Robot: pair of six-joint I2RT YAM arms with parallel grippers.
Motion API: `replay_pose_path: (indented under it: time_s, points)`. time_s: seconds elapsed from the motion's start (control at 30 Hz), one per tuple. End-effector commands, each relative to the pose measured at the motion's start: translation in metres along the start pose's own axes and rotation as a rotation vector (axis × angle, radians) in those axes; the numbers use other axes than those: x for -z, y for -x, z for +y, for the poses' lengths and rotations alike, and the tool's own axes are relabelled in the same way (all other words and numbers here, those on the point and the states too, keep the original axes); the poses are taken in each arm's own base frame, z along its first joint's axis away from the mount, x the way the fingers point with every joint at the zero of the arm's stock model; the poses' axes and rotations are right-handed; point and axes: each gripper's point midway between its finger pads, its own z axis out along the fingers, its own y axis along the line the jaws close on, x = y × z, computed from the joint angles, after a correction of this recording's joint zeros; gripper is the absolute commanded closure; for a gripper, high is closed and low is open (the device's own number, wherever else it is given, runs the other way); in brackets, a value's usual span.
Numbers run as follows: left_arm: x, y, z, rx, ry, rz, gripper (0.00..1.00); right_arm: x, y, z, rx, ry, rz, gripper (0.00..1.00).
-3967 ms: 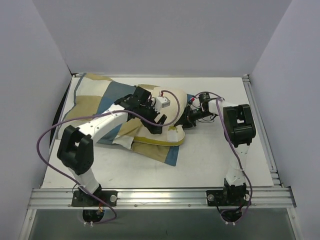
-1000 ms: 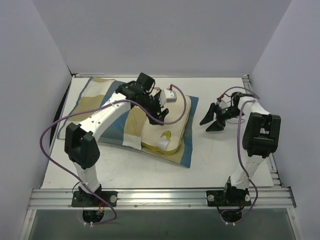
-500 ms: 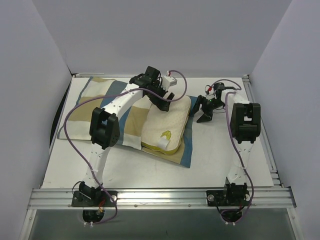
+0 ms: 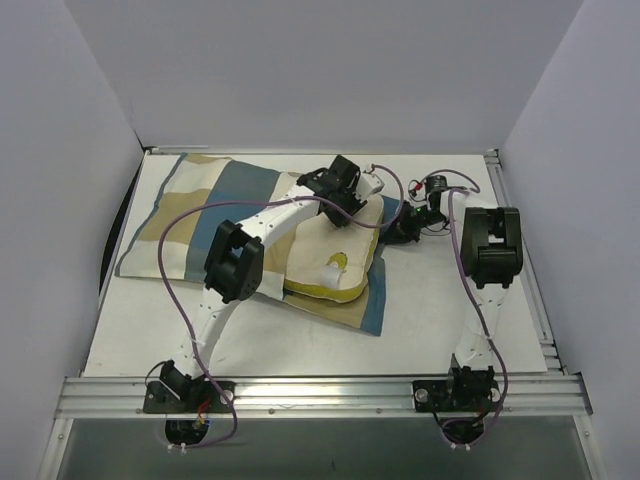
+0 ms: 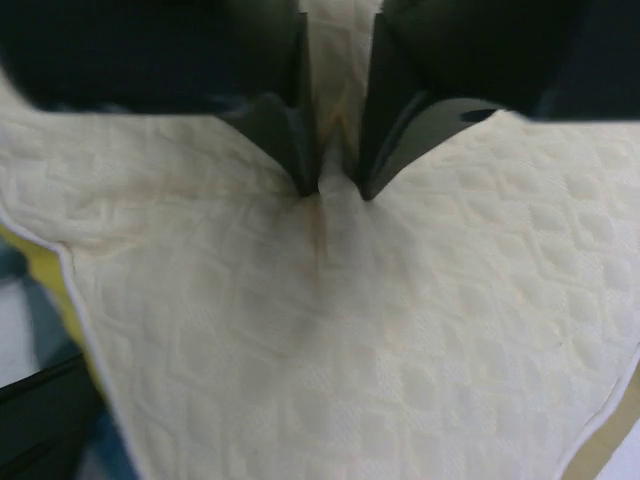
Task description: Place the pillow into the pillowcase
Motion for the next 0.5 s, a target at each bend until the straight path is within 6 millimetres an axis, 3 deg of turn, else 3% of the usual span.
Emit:
replay_pose_path:
  time_s: [0.0, 0.03, 0.07, 0.1, 0.13, 0.27, 0.3, 0.37, 0.4, 0.47]
  points:
    - [-0.019, -0.051, 0.052, 0.009, 0.175, 0.137, 0.74, 0.042, -0.004, -0.018, -0.048, -0.017, -0.051, 1.0]
    - [-0.015, -0.071, 0.074, 0.022, 0.213, 0.183, 0.86, 0.059, 0.002, -0.026, -0.053, -0.015, -0.091, 1.0]
    - [-0.014, -0.1, 0.081, 0.029, 0.216, 0.249, 0.99, 0.064, -0.006, -0.036, -0.074, -0.025, -0.083, 1.0]
    - [-0.003, -0.11, 0.092, 0.024, 0.241, 0.271, 1.0, 0.07, -0.008, -0.042, -0.078, -0.031, -0.087, 1.0]
    - [0.007, -0.13, 0.119, 0.024, 0.29, 0.315, 1.0, 0.084, -0.007, -0.051, -0.081, -0.038, -0.11, 1.0]
    - [0.037, -0.173, 0.162, 0.021, 0.358, 0.399, 1.0, 0.1, -0.025, -0.071, -0.089, -0.05, -0.077, 1.0]
    - [0.044, -0.173, 0.166, 0.015, 0.355, 0.393, 1.0, 0.1, -0.028, -0.071, -0.09, -0.046, -0.07, 1.0]
    - [0.046, -0.164, 0.155, 0.005, 0.3, 0.352, 1.0, 0.099, -0.031, -0.067, -0.085, -0.024, -0.06, 1.0]
    - [0.046, -0.146, 0.136, -0.004, 0.211, 0.278, 1.0, 0.097, -0.032, -0.062, -0.078, -0.015, -0.054, 1.0]
    - [0.046, -0.135, 0.104, -0.03, 0.118, 0.237, 0.92, 0.093, -0.033, -0.05, -0.068, 0.018, -0.039, 1.0]
